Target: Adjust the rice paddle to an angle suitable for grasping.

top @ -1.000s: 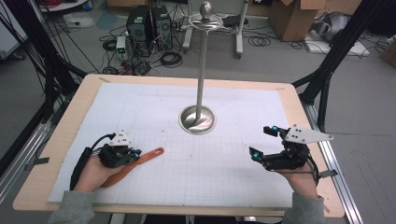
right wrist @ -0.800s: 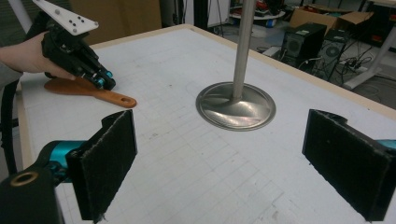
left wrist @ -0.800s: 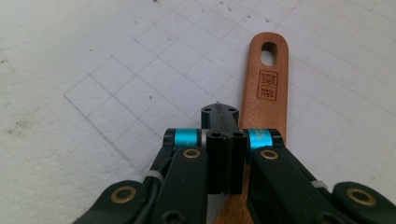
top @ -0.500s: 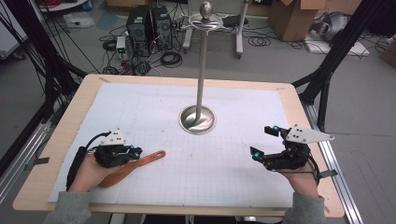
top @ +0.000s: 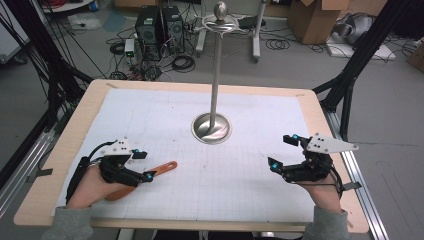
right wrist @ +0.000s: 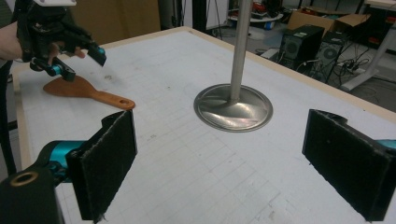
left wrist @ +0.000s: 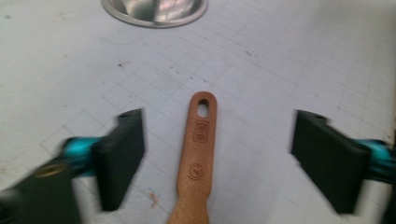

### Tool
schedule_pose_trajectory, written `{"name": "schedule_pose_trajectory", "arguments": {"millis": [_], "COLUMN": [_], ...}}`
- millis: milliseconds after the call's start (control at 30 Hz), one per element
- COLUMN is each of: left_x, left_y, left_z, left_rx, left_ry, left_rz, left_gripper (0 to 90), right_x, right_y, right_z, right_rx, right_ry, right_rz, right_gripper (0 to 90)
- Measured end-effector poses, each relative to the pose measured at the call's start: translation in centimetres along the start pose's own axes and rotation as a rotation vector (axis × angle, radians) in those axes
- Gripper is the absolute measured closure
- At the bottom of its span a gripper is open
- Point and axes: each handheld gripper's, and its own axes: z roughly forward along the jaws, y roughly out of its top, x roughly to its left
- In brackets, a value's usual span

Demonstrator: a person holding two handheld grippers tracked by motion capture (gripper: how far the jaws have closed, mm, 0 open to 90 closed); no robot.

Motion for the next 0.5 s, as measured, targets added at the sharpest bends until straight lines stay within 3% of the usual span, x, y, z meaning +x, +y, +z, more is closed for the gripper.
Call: {"name": "schedule_pose_trajectory", "arguments": {"millis": [167,300,500], "left_x": [0.2,0.5,0.4], "left_y": [0.0,-0.1,-0.3], "left_z": [0.1,0.7,1.4], "left_rx": [-0.005,0.008,0.066], "left_ry": [0.004,0.031,0.002], "left_rz": [0.016,0.028,0.040], "left_gripper": [12.7,12.0,14.3], "right_x": [0.1,0.0,0.0], "right_y": [-0.1,-0.2,-0.3], "right_z": [-0.3,-0.7,-1.0], "right_rx": [0.006,0.003,0.005], "right_ry": [-0.001,-0.010,-0.016], "right_rz": [0.004,0.009,0.011], "right_gripper": [8.8,8.8,8.7]}}
